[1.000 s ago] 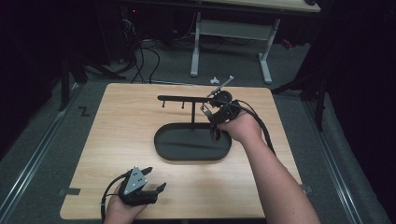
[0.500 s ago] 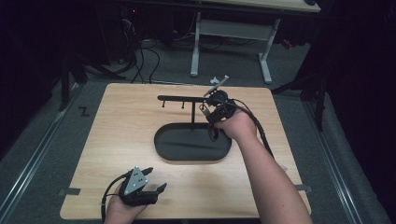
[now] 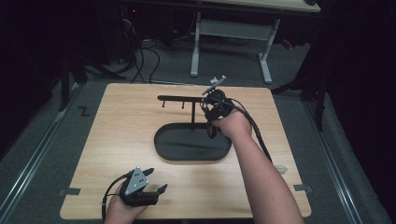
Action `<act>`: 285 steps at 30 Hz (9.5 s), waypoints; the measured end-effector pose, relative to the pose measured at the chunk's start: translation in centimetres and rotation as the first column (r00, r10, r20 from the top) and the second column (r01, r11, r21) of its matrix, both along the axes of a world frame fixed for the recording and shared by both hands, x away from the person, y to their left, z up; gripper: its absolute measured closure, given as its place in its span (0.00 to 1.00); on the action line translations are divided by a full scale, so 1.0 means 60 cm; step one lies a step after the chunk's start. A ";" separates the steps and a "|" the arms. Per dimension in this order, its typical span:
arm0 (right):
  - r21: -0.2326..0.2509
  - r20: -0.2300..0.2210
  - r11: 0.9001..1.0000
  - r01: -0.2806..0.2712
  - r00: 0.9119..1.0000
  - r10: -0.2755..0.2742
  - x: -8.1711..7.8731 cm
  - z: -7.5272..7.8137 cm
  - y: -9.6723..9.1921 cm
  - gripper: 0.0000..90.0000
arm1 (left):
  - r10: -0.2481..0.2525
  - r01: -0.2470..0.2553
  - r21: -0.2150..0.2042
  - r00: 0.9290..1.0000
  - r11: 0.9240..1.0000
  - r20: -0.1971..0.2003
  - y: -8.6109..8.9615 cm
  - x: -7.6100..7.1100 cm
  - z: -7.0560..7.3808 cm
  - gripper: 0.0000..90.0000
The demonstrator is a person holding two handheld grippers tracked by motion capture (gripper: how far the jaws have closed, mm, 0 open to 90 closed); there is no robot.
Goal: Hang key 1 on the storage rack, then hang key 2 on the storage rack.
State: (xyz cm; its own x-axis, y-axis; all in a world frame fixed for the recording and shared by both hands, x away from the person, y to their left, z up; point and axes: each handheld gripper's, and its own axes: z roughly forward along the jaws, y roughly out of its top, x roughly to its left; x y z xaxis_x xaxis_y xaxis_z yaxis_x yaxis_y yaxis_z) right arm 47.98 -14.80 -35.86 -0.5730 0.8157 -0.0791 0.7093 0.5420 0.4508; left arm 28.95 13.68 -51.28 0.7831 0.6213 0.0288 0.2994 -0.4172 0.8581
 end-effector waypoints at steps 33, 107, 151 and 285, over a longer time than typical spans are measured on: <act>0.058 0.010 0.998 0.014 1.000 -0.014 -0.075 -0.010 -0.044 0.74 | -0.012 0.012 0.009 1.000 1.000 -0.003 -0.009 0.000 -0.004 0.28; 0.100 -0.020 0.965 0.242 0.970 -0.241 -0.215 -0.200 -0.290 0.65 | -0.030 0.031 0.043 0.999 0.999 -0.023 -0.021 0.000 -0.014 0.28; -0.008 -0.138 0.981 0.194 0.971 -0.193 -0.178 -0.225 -0.274 0.83 | -0.041 0.042 0.050 0.999 0.998 -0.027 -0.022 -0.001 -0.015 0.28; 0.086 -0.008 0.996 0.028 1.000 -0.027 -0.031 0.050 -0.107 0.96 | -0.048 0.050 0.043 0.998 0.998 -0.034 -0.014 -0.003 -0.013 0.29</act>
